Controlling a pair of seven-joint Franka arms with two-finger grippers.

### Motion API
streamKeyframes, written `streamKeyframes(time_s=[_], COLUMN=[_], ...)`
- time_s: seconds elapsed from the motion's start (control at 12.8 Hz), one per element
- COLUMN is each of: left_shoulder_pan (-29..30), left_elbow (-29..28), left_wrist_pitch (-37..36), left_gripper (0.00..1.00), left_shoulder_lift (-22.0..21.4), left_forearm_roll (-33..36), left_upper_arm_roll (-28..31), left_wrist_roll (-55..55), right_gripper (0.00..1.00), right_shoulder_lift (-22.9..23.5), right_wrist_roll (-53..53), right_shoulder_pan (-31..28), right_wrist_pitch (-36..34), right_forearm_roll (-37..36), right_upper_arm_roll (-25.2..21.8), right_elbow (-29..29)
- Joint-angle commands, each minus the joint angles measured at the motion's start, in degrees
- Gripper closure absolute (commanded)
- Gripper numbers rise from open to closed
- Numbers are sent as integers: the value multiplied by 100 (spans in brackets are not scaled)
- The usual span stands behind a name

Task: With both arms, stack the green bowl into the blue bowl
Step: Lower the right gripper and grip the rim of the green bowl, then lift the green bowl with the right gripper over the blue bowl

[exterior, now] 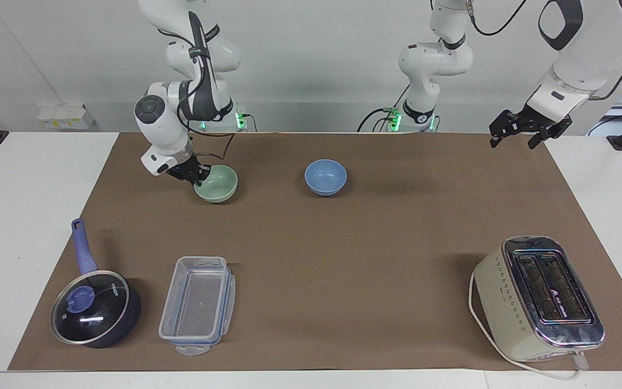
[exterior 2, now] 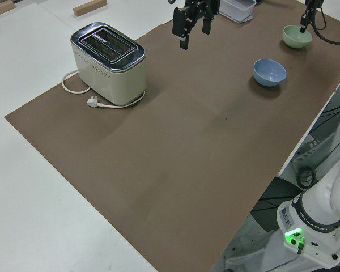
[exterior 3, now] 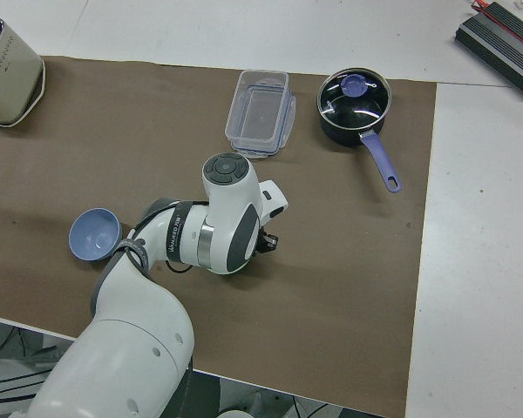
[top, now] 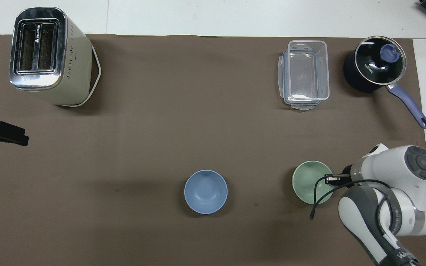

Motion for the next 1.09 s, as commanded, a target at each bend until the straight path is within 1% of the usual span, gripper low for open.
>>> streamKeyframes(time_s=[0.0,0.16,0.31,0.47,0.55,0.78,1.02], left_shoulder_pan=[35,26,35,35,35,35,35], left_elbow=[-87,-87,-87,-87,-87,-87,-87], left_wrist_pitch=[-39,-39,-39,-39,-39,-39,-39], left_gripper=[0,0,0,0,0,0,0], left_shoulder_lift=[-77,-77,-77,-77,-77,-77,-77], left_forearm_roll=[126,126,126,126,126,126,126], left_upper_arm_roll=[-28,-28,-28,-28,-28,-28,-28], left_wrist_roll=[-19,-19,-19,-19,-19,-19,-19], right_gripper=[100,100,100,100,100,100,100], right_shoulder_lift=[-86,-209,-289,-306,-341,-342,-306], right_wrist_roll=[-201,-201,-105,149,464,1597,2057], right_shoulder_pan=[21,56,414,740,950,1837,2340], right_wrist_pitch=[-203,-782,-1249,-1487,-1488,-1340,-883], right_forearm_roll=[255,272,639,931,940,967,1177], right_upper_arm_roll=[13,92,110,119,136,127,136], right_elbow=[71,386,650,827,880,1029,1056])
